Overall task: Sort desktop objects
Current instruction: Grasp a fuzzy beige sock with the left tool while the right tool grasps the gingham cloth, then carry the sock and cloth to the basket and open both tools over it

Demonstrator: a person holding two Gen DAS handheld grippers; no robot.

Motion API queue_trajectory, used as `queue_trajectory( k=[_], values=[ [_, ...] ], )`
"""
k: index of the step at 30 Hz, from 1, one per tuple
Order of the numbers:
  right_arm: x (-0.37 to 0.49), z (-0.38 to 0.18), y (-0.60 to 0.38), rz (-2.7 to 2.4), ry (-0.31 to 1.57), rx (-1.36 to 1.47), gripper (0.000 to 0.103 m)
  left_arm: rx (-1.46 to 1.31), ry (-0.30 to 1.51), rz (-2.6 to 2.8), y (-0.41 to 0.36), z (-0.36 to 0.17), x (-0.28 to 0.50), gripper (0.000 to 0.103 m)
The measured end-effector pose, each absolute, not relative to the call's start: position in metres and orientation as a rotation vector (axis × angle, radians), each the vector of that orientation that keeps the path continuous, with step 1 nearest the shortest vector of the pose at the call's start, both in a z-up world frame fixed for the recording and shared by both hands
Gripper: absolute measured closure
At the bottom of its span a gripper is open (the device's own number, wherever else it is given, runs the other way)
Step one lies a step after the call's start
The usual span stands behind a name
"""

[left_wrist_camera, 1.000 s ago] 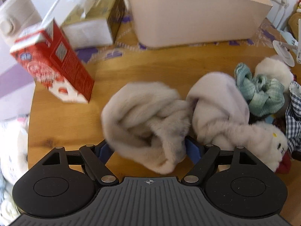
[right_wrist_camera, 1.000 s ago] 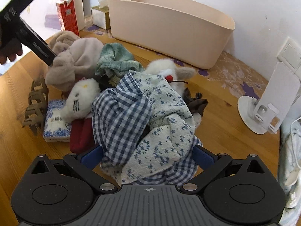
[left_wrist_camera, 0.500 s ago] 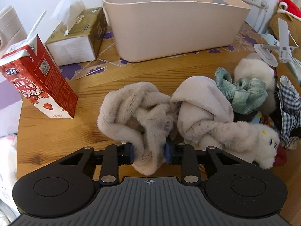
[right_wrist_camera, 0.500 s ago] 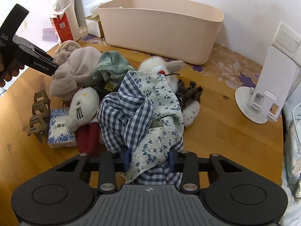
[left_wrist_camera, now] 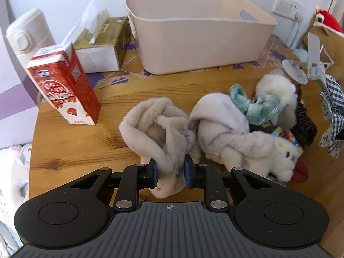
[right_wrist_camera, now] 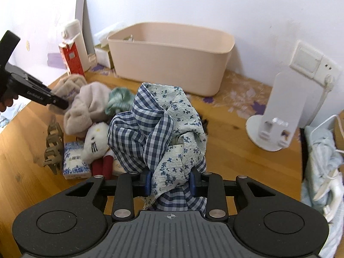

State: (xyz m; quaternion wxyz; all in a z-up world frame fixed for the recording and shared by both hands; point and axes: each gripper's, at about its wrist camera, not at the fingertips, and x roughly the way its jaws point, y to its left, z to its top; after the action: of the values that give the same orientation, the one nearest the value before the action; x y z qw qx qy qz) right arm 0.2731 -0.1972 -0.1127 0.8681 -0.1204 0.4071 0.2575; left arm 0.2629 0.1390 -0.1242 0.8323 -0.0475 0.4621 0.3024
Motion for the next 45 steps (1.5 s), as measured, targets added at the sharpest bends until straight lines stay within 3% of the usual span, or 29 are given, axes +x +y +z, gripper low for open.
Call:
queue_trajectory(
  k=[8, 10, 16, 26, 27, 28, 30, 35, 36, 38, 39, 45],
  values=[
    [0.265, -0.084, -0.224, 0.504, 0.785, -0.219, 0.073, -0.073, 0.906, 0.647, 0.116, -0.095, 0.254, 0.083],
    [0.261, -0.077, -0.230, 0.493, 0.770, -0.202, 0.073, -0.052, 0.890, 0.644, 0.108, -0.089, 0.252, 0.090],
    [0.258, -0.060, -0.246, 0.462, 0.715, -0.185, 0.072, 0.020, 0.834, 0.626, 0.090, -0.062, 0.251, 0.094],
    [0.253, -0.053, -0.252, 0.447, 0.685, -0.180, 0.072, -0.001, 0.896, 0.696, 0.103, -0.076, 0.251, 0.092],
    [0.252, -0.054, -0.251, 0.448, 0.688, -0.180, 0.072, -0.028, 0.907, 0.710, 0.107, -0.081, 0.252, 0.078],
    [0.251, -0.055, -0.250, 0.448, 0.692, -0.179, 0.072, -0.068, 0.921, 0.717, 0.111, -0.084, 0.252, 0.045],
    [0.250, -0.057, -0.249, 0.449, 0.700, -0.181, 0.072, -0.134, 0.938, 0.762, 0.119, -0.090, 0.252, 0.013],
    [0.251, -0.059, -0.248, 0.447, 0.715, -0.188, 0.072, -0.198, 0.917, 0.854, 0.135, -0.112, 0.259, 0.013],
    [0.251, -0.059, -0.247, 0.446, 0.715, -0.189, 0.072, -0.178, 0.924, 0.880, 0.138, -0.117, 0.262, 0.015],
    [0.252, -0.059, -0.246, 0.444, 0.716, -0.190, 0.072, -0.160, 0.947, 0.866, 0.143, -0.127, 0.267, 0.062],
    [0.252, -0.058, -0.246, 0.444, 0.715, -0.188, 0.072, -0.172, 0.982, 0.827, 0.147, -0.131, 0.270, 0.080],
    [0.253, -0.056, -0.242, 0.453, 0.705, -0.192, 0.072, -0.191, 0.990, 0.754, 0.148, -0.120, 0.266, 0.088]
  ],
)
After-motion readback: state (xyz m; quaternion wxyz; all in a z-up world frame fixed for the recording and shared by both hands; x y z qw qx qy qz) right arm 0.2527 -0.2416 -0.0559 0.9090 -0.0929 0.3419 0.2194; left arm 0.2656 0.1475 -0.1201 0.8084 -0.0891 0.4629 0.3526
